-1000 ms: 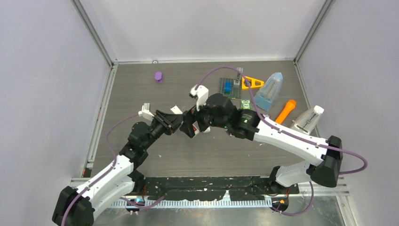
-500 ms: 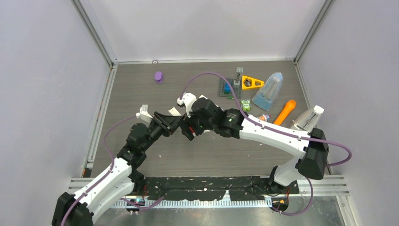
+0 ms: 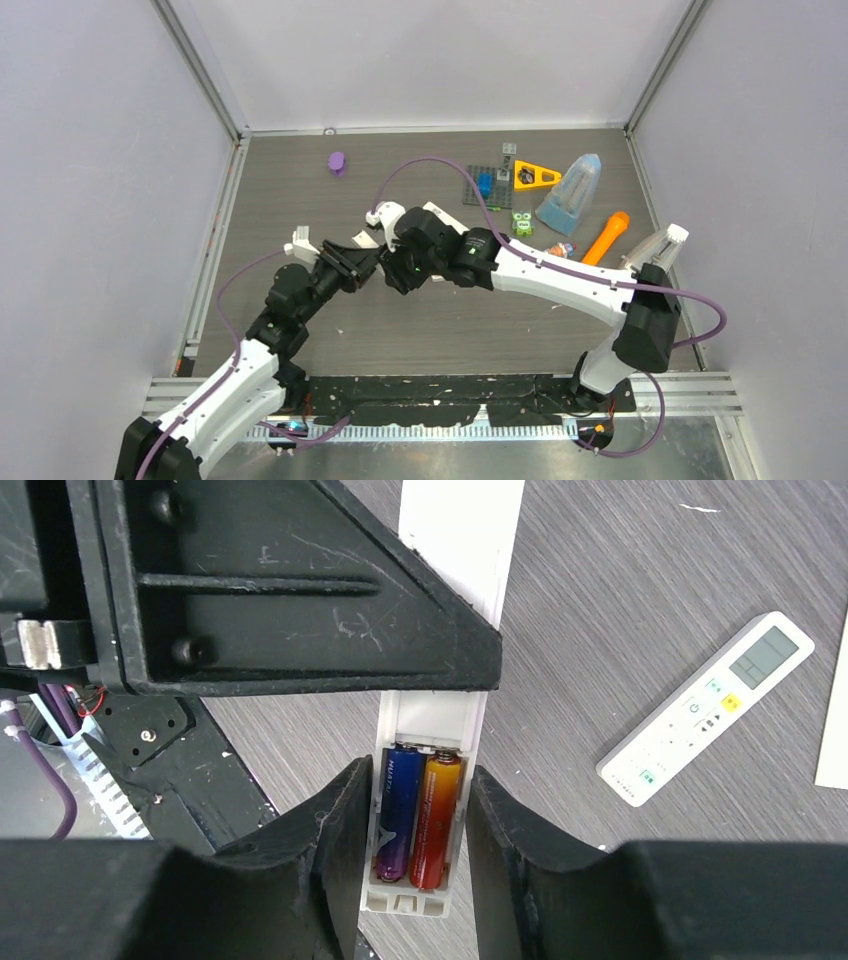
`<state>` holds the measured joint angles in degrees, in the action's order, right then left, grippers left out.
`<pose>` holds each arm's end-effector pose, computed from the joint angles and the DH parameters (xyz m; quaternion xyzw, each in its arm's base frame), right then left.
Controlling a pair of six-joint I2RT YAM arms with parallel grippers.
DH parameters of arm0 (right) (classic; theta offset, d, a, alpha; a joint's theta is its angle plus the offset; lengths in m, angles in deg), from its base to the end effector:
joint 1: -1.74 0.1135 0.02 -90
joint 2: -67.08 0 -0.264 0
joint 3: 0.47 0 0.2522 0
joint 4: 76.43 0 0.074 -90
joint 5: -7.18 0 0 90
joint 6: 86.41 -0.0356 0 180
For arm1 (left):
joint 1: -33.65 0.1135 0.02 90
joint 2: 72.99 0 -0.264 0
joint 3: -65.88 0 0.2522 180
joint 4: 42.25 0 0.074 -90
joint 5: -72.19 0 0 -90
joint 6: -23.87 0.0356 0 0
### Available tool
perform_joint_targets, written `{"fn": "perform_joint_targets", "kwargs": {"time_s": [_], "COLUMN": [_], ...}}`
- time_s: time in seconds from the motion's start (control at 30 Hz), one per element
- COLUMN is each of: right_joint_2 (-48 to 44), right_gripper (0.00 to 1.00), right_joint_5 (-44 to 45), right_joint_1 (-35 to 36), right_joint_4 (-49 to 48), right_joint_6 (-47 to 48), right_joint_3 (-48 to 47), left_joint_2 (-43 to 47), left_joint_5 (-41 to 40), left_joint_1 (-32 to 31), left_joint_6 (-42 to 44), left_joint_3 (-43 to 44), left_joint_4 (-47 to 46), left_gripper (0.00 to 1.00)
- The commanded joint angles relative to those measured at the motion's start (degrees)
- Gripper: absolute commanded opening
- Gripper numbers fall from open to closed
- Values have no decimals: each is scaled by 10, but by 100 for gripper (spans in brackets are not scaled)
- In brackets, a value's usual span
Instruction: Load the batteries into the remote control
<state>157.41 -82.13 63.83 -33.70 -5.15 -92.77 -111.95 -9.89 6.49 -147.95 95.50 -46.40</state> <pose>0.1673 0.3149 0.3146 -0.4059 0.8134 0.2370 0.3427 0.1511 -0.0831 0.2287 -0.2968 0.6758 -0.5773 0.3493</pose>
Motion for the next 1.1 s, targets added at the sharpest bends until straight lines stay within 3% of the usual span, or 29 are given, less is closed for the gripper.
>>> {"fn": "perform_joint_targets", "kwargs": {"time_s": [0.0, 0.2, 0.47, 0.7, 1.07], "right_joint_2": [12, 23, 24, 65, 118], "right_gripper": [38, 31, 33, 36, 43], "right_joint_5": [-17, 18, -15, -20, -64], "right_joint_1": [3, 3, -19, -26, -29], "right_joint_4": [-7, -9, -15, 10, 33], "right_joint_6": [-5, 12, 68, 175, 216], "right_joint_3": [-26, -16, 68, 95, 82], "left_joint_2": [6, 14, 83, 88, 61], "left_joint_5": [17, 28, 41, -44, -53], "left_joint_1": [12, 44, 194, 239, 243], "left_joint_6": [1, 3, 132, 255, 278], "left_joint_3": [0, -8, 7, 72, 84], "left_joint_4": [-22, 24, 269, 410, 381], "left_gripper": [19, 72, 98, 99, 100]}}
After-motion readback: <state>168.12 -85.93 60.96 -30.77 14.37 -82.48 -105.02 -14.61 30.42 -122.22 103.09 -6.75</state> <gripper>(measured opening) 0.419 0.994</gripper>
